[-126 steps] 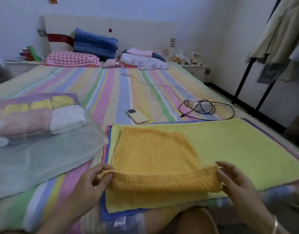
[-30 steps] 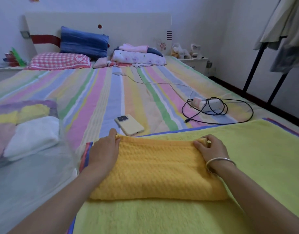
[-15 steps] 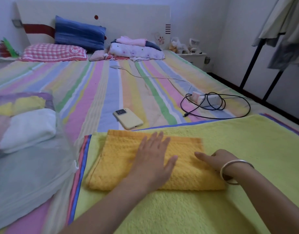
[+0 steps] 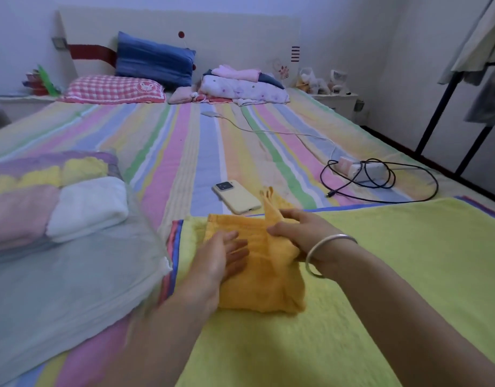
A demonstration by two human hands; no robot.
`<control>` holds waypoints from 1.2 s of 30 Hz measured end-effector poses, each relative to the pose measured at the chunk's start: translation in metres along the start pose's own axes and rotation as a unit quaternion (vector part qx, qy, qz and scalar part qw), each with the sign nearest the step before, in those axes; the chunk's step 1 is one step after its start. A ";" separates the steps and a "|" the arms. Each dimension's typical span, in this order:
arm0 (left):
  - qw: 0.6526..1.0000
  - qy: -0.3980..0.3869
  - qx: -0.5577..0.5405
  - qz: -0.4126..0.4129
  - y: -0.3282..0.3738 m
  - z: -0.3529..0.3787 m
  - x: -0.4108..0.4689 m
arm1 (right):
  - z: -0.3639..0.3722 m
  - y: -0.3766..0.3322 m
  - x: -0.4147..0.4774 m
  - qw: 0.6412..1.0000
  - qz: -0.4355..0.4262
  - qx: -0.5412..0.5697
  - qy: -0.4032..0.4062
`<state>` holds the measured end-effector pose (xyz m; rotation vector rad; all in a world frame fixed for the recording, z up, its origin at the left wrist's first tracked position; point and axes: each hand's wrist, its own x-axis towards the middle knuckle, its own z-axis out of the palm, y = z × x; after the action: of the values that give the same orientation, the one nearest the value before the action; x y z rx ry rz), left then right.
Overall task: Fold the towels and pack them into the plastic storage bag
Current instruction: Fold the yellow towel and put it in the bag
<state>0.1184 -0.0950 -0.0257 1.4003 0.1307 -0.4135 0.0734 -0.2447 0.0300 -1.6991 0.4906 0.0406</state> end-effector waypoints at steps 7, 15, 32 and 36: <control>0.991 0.007 -0.020 -0.133 0.008 -0.039 0.010 | 0.079 0.016 -0.004 0.992 0.021 0.058 -0.106; 0.953 0.126 0.251 0.117 -0.005 -0.028 0.001 | 0.007 0.055 -0.007 0.983 0.008 -0.072 0.168; 0.706 -0.053 0.642 0.293 -0.009 -0.002 -0.071 | -0.028 0.051 -0.060 0.984 0.084 -0.128 -0.090; 0.672 -0.181 0.637 0.332 -0.047 0.008 -0.088 | -0.057 0.057 -0.084 0.967 0.070 -0.185 -0.160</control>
<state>0.0190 -0.0903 -0.0392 2.5318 -1.2153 -0.0956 -0.0365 -0.2800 0.0130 -1.9720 0.3727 0.5299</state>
